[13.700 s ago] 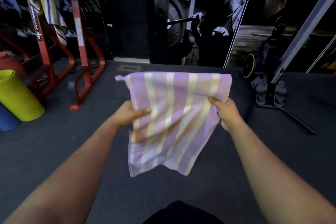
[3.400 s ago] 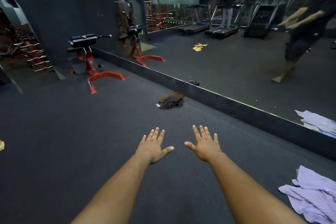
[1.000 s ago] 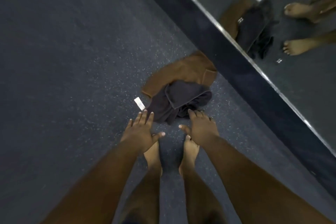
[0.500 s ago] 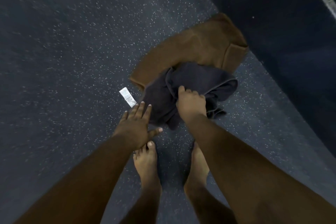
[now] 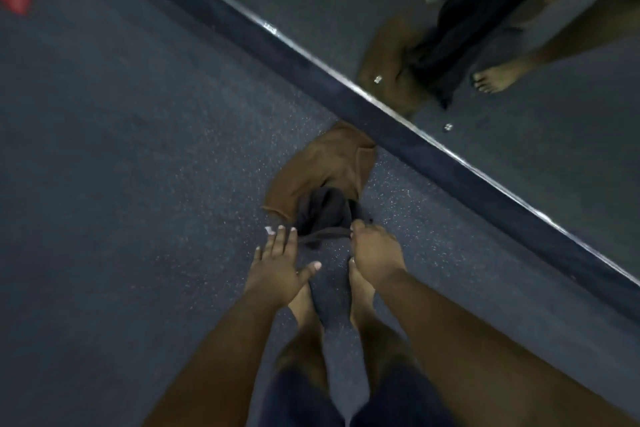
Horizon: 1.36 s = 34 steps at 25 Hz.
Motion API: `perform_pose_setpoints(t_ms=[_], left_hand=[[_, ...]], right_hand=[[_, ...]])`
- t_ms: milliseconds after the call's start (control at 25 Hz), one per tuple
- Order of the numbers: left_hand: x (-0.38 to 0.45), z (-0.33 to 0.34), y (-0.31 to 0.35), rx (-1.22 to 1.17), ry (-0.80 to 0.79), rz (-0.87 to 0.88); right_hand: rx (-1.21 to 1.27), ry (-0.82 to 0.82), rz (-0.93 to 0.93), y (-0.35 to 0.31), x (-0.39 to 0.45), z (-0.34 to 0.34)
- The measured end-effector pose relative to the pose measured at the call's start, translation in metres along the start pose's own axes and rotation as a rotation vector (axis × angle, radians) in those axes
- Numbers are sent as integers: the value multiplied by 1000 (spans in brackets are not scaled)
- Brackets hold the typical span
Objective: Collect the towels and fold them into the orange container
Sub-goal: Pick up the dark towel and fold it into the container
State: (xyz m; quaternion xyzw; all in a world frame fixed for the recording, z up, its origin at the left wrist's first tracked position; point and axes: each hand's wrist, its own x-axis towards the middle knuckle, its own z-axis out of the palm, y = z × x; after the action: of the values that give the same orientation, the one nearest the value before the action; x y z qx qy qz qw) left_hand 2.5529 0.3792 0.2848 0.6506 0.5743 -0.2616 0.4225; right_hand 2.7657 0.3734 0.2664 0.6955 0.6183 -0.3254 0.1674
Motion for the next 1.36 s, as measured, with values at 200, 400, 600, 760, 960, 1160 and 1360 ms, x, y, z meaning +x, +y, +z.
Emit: perform_pose_setpoints(t_ms=[200, 400, 600, 760, 960, 1160, 1360], left_hand=[[-127, -64, 70, 82, 48, 118], [-190, -92, 101, 332, 34, 334], [-238, -110, 145, 650, 30, 557], [-287, -76, 196, 851, 27, 751], [-353, 6, 241, 1048, -6, 936], [-452, 140, 264, 1213, -48, 1124], [-556, 283, 270, 1335, -107, 1334]], right_hand=[[143, 99, 174, -3, -153, -97], [349, 252, 429, -3, -267, -124], [554, 450, 679, -7, -372, -116], [633, 580, 874, -2, -464, -86], [751, 708, 1084, 0, -579, -17], [857, 803, 1285, -10, -717, 89], [896, 872, 1470, -26, -840, 189]])
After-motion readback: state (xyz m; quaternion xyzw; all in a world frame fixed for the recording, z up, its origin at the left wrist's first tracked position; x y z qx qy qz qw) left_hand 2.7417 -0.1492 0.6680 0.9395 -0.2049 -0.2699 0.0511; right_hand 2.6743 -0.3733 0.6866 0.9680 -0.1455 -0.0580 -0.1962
